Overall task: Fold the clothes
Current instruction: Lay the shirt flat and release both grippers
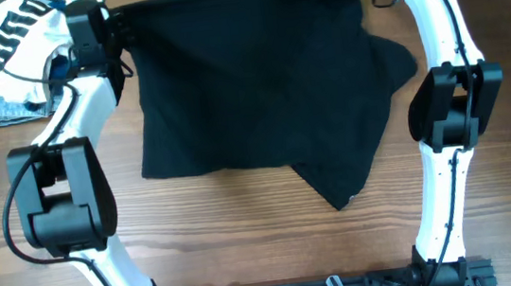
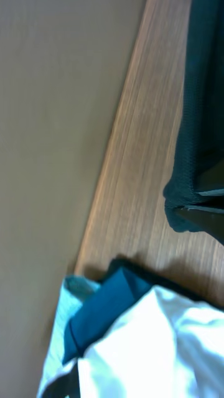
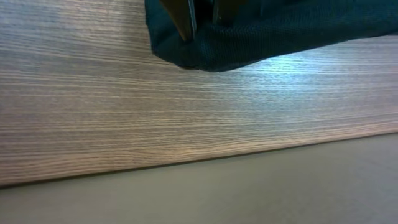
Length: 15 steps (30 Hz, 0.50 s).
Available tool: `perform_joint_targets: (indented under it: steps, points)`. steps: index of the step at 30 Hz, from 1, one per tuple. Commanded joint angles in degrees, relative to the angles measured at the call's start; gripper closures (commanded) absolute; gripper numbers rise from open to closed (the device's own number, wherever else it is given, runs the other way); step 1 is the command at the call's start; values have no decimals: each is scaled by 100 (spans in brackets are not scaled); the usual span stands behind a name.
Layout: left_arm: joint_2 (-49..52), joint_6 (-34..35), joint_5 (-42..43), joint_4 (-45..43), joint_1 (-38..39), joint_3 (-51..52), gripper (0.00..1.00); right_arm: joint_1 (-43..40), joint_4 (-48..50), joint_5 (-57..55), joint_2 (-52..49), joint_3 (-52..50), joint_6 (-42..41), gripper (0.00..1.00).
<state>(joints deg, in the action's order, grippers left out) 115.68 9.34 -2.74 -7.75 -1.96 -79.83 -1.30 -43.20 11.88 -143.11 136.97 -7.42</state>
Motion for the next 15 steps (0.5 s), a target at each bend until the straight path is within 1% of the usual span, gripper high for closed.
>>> perform_joint_targets:
  steps: [1, 4, 6, 9, 11, 13, 15]
  points:
    - [-17, 11, -162, 61, -105, -33, 96, -22, -238, 28, 175, 72, -7, 96]
    - [-52, 9, -162, 570, -101, -33, 96, -15, -1045, 28, 527, 72, -17, 95]
    - [-168, 9, -149, 1021, -101, -33, 96, -15, -1832, 46, 743, 72, -24, 96]
    - [-522, 7, 4, 2061, -101, -33, 96, -33, -2955, 42, 892, 70, -26, 96]
    - [-669, -11, 304, 2618, -101, -33, 96, -31, -3565, -155, 892, 15, -24, 96]
    - [-675, -11, 553, 2959, -101, -33, 96, -31, -3840, -435, 892, -133, -26, 96]
    - [-675, -9, 623, 3344, -94, -33, 96, -31, -4013, -699, 890, -354, -26, 96]
